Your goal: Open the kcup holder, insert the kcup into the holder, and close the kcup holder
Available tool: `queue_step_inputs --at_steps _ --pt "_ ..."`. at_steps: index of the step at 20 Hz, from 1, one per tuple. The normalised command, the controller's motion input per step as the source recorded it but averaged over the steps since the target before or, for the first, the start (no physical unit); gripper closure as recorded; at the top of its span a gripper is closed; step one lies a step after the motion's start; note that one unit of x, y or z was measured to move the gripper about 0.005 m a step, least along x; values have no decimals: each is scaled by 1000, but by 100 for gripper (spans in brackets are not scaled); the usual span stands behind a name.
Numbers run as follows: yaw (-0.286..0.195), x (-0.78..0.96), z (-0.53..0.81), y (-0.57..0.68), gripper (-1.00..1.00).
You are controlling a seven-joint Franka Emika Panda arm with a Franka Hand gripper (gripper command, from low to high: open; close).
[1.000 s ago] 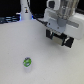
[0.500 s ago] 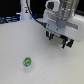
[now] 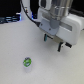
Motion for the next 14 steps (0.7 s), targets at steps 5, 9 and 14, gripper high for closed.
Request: queue_step_inputs --at_steps 5,9,14 --pt "-208 126 32 -702 -100" --pt "-190 168 31 -736 -100" --pt "-199 152 9 -707 -100"
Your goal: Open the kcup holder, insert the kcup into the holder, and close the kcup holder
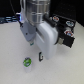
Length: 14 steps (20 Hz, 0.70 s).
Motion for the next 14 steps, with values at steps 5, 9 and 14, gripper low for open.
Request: queue_step_inputs --at_steps 5,9,14 --pt "-192 515 7 -474 -100" --pt "-202 576 -62 -318 -100" --pt "-153 281 -211 -28 -100"
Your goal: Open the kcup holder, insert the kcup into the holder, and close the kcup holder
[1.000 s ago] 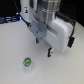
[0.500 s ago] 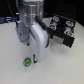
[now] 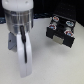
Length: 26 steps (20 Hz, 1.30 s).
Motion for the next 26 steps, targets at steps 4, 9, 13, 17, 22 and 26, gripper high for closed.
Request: queue_step_inputs --at_steps 4,9,13,17,22,26 --pt "-108 158 -136 15 -100" --pt "-27 83 12 95 -100" --pt "-2 20 11 77 -100" --pt "2 36 -36 244 -100" --pt "3 0 -142 138 -100" --pt "0 0 -238 9 -100"
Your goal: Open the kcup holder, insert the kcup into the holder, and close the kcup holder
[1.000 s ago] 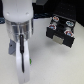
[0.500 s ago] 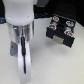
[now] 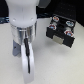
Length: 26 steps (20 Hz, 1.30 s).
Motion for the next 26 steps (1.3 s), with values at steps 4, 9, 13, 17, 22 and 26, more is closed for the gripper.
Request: queue_step_inputs --at_steps 4,9,13,17,22,26 --pt "0 0 -88 0 -100" --pt "-35 117 7 9 -100" --pt "-36 86 -4 14 100" --pt "-31 56 9 28 100" --pt "-41 86 148 78 100" --pt "-25 50 604 292 100"
